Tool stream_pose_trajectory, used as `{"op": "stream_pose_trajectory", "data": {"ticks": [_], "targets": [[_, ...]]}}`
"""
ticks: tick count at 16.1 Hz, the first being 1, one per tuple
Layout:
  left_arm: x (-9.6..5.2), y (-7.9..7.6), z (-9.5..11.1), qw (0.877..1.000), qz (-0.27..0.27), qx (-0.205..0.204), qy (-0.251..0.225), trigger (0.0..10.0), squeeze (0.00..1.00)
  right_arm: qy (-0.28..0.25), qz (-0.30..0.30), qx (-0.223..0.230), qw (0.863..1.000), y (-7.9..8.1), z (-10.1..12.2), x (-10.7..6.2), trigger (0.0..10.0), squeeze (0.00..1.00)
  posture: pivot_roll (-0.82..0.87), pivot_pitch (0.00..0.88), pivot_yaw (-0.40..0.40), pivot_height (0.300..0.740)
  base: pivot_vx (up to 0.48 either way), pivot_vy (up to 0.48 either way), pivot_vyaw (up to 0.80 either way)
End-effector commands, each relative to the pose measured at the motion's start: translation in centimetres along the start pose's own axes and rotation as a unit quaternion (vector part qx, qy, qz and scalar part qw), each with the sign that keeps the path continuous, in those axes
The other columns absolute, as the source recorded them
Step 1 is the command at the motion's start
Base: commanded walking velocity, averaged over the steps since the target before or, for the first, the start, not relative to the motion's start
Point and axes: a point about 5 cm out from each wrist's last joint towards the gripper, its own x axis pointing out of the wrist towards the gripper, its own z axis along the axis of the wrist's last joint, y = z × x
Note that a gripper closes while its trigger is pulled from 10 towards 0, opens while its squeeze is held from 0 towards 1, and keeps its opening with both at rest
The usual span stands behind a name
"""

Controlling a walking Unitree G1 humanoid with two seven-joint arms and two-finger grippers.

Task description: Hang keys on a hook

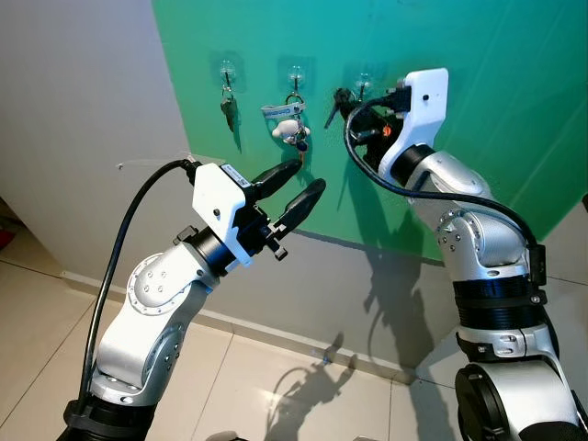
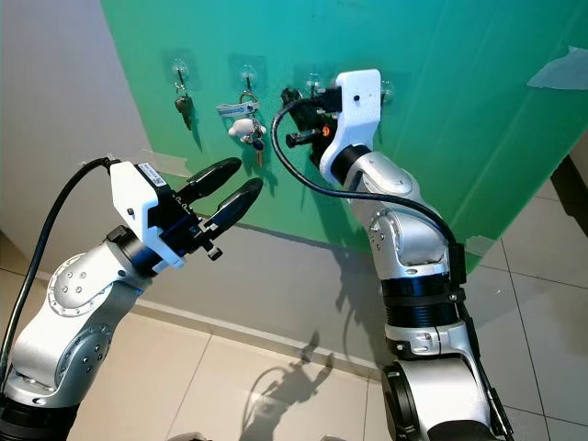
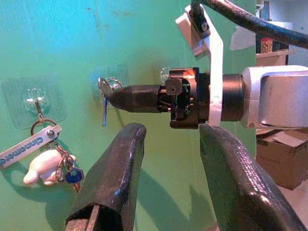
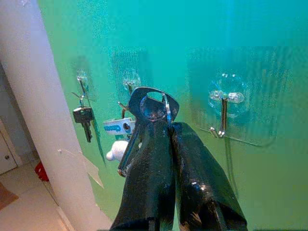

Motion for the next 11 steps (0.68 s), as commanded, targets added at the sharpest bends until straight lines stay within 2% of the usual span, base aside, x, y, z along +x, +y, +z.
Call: {"op": "stream_pose_trajectory", "data": {"ticks": [1,11], "targets": [[0.09,0.22,0.35,1.0,-0.001,0.008,-0.002,10.0,0.0,-0.009,-0.005,-0.005,1.0,-0.21,0.31,-0.13,0.0,0.0,0.05,0.0,-0.001,0.74,0.0,0.0,0.0],[0.1,0.22,0.39,1.0,-0.003,0.009,-0.003,10.0,0.0,0.005,-0.008,0.006,1.0,-0.72,-0.52,0.75,0.0,0.0,0.05,0.0,-0.001,0.74,0.0,0.0,0.0]]}}
